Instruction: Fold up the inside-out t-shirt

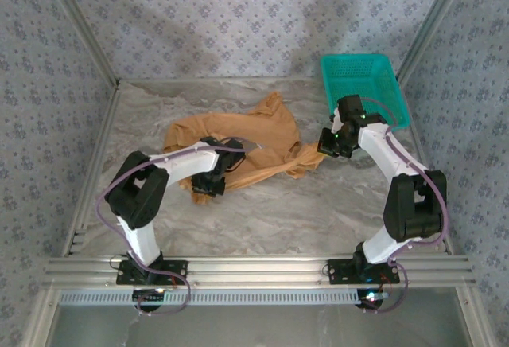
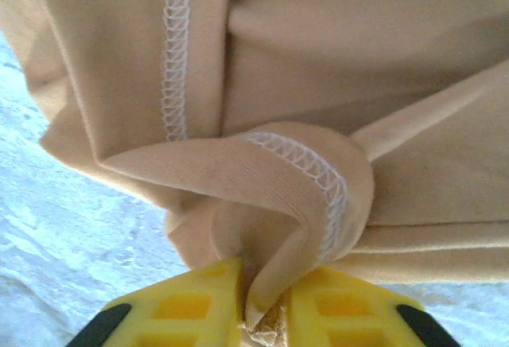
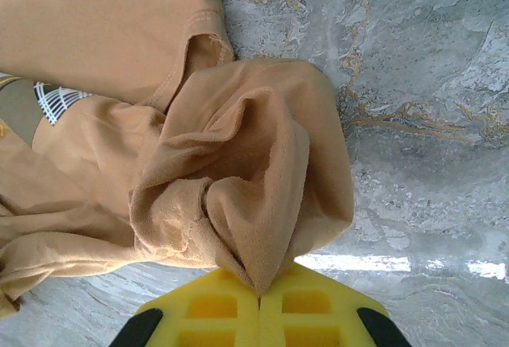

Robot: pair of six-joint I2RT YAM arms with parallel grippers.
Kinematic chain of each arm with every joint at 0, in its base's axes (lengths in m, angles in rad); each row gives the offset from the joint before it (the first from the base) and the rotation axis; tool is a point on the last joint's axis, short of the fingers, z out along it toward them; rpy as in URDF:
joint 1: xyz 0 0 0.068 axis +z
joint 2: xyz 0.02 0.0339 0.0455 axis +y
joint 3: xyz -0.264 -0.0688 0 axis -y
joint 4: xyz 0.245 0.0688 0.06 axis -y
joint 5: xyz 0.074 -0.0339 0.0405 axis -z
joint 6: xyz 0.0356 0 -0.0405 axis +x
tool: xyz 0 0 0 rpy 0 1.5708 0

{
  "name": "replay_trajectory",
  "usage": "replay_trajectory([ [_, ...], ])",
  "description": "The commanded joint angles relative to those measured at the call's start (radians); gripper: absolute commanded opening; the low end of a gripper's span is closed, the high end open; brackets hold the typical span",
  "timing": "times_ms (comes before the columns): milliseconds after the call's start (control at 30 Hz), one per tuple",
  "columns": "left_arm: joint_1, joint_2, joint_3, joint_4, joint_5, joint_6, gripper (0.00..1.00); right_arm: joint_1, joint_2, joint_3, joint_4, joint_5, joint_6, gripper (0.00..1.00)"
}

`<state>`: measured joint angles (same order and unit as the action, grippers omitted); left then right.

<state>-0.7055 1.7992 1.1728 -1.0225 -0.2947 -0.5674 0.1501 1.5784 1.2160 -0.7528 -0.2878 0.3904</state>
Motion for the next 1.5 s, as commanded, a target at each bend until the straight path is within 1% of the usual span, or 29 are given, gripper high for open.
replay_trajectory([
  [0, 0.006, -0.041, -0.01, -0.051, -0.03, 0.0, 0.12, -0.007, 0.014, 0.013, -0.007, -0.019, -0.023, 0.0],
  [33, 0.01, -0.044, -0.012, -0.055, -0.035, 0.0, 0.08, -0.008, 0.014, 0.013, -0.008, -0.018, -0.022, 0.0],
  [100, 0.016, -0.056, -0.015, -0.062, -0.041, 0.003, 0.05, -0.009, 0.014, 0.013, -0.01, -0.017, -0.024, 0.0],
  [267, 0.052, -0.135, -0.022, -0.091, -0.054, 0.02, 0.01, -0.015, 0.02, 0.016, -0.019, -0.013, -0.024, 0.0],
  [333, 0.084, -0.187, -0.029, -0.087, -0.03, 0.039, 0.0, -0.021, 0.023, 0.02, -0.019, -0.012, -0.024, 0.0],
  [400, 0.137, -0.264, -0.045, -0.037, 0.05, 0.07, 0.0, -0.026, 0.024, 0.03, -0.019, -0.014, -0.022, 0.0],
  [433, 0.175, -0.321, -0.058, 0.001, 0.128, 0.084, 0.0, -0.029, 0.022, 0.041, -0.019, -0.019, -0.018, 0.0],
  [500, 0.266, -0.449, -0.086, 0.133, 0.318, 0.085, 0.0, -0.032, 0.017, 0.083, -0.02, -0.036, -0.01, 0.0],
  [533, 0.309, -0.509, -0.097, 0.199, 0.41, 0.07, 0.0, -0.033, 0.014, 0.109, -0.019, -0.048, -0.005, 0.0],
  [600, 0.412, -0.621, -0.111, 0.385, 0.588, 0.015, 0.0, -0.037, 0.006, 0.183, -0.006, -0.097, 0.015, 0.0],
  [633, 0.45, -0.661, -0.107, 0.456, 0.64, -0.014, 0.0, -0.038, 0.001, 0.214, 0.007, -0.122, 0.032, 0.0],
  [700, 0.528, -0.717, -0.078, 0.584, 0.694, -0.08, 0.0, -0.042, -0.001, 0.317, 0.026, -0.163, 0.07, 0.0],
  [800, 0.621, -0.732, 0.004, 0.676, 0.749, -0.147, 0.0, -0.05, -0.006, 0.47, 0.062, -0.205, 0.112, 0.0],
  [867, 0.657, -0.722, 0.073, 0.706, 0.773, -0.17, 0.0, -0.055, -0.024, 0.548, 0.109, -0.228, 0.16, 0.0],
  [933, 0.691, -0.699, 0.165, 0.705, 0.781, -0.179, 0.0, -0.06, -0.046, 0.623, 0.146, -0.225, 0.189, 0.0],
  [1067, 0.752, -0.631, 0.392, 0.644, 0.833, -0.186, 0.0, -0.07, -0.083, 0.773, 0.147, -0.217, 0.203, 0.0],
  [1167, 0.784, -0.635, 0.504, 0.622, 0.841, -0.186, 0.0, -0.073, -0.132, 0.832, 0.137, -0.212, 0.189, 0.0],
  [1300, 0.831, -0.679, 0.587, 0.554, 0.857, -0.177, 0.0, -0.101, -0.223, 0.84, 0.093, -0.21, 0.163, 0.0],
  [1467, 0.837, -0.752, 0.627, 0.452, 0.897, -0.145, 0.0, -0.122, -0.355, 0.818, 0.033, -0.268, 0.157, 0.0],
])
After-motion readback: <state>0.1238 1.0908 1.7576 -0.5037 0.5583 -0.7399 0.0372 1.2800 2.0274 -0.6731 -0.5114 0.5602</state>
